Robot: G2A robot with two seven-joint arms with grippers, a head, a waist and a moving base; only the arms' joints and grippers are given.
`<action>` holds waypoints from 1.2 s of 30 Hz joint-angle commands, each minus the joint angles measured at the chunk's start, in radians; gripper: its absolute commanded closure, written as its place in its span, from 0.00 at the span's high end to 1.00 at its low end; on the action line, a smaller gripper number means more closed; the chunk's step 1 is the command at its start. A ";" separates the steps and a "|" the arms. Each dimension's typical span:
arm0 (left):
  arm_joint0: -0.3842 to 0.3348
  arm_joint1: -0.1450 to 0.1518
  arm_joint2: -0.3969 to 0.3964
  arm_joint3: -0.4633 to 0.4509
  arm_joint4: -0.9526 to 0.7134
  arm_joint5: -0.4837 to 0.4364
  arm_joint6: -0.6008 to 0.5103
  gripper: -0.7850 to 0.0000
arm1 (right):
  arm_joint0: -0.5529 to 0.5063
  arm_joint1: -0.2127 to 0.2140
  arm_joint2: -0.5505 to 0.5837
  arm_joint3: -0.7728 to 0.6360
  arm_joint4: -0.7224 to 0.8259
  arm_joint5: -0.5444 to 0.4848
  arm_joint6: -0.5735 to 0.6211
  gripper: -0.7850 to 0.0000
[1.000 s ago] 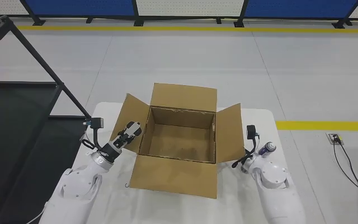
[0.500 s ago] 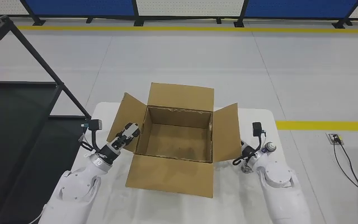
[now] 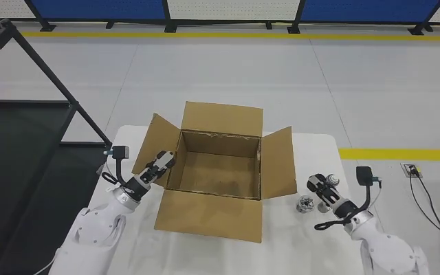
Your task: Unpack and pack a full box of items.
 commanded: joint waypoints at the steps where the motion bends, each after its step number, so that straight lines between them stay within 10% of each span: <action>1: -0.002 -0.001 0.004 -0.001 0.003 0.003 0.000 1.00 | -0.037 0.004 -0.005 -0.062 -0.065 0.041 -0.004 0.53; 7: -0.008 -0.002 0.013 -0.001 0.008 0.006 -0.001 1.00 | -0.100 0.014 -0.029 -0.166 -0.231 0.163 0.013 1.00; 23: 0.010 -0.001 0.004 -0.016 0.017 0.003 0.006 1.00 | -0.107 0.016 -0.030 -0.175 -0.260 0.207 0.010 1.00; 36: 0.018 0.000 -0.001 -0.029 0.019 0.011 0.010 1.00 | -0.090 0.051 -0.048 -0.085 -0.483 0.016 0.056 1.00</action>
